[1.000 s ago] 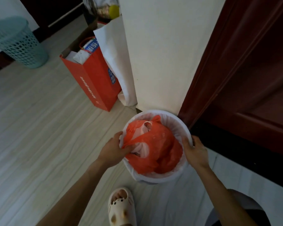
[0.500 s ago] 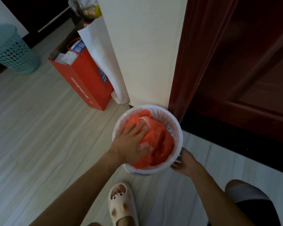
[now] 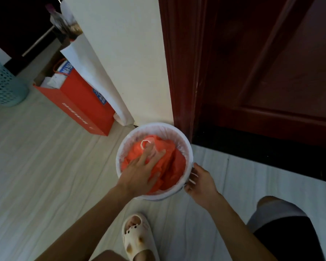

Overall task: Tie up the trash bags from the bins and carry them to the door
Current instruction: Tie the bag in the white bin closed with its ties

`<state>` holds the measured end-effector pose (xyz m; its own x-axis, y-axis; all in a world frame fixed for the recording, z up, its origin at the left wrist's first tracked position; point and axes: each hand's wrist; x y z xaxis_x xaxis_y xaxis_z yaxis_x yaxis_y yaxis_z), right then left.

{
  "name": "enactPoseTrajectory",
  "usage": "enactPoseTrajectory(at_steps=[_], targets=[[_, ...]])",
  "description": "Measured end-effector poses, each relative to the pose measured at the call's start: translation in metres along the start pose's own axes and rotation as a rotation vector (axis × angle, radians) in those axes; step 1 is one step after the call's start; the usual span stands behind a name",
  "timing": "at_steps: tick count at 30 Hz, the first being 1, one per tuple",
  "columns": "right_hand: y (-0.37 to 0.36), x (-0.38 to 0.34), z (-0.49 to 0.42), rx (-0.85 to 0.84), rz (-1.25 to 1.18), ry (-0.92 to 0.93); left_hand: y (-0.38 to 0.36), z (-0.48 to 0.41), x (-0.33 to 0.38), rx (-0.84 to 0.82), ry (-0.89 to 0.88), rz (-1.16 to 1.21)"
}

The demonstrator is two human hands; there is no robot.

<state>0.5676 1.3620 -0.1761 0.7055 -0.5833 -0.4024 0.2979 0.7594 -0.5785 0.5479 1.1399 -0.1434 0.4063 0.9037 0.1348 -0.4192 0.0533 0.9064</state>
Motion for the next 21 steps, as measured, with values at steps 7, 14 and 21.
enactPoseTrajectory(at_steps=[7,14,21], targets=[[0.009,0.011,0.001,-0.069,-0.194,-0.041,0.012,-0.003,0.019,-0.156,0.016,0.018],[-0.001,0.005,0.005,0.146,0.093,0.072,-0.006,-0.01,0.037,-0.263,0.124,-0.022],[0.0,0.005,0.01,0.19,0.343,0.135,-0.002,-0.012,0.036,-0.326,0.136,0.081]])
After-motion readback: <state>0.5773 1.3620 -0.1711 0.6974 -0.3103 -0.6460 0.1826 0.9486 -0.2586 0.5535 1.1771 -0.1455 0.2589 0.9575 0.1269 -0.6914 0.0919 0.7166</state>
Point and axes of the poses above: each hand's wrist, its own z-axis away from the middle knuckle, its own y-axis out of the back of the hand, x = y × z, and after that the axes turned 14 degrees about -x, right-handed
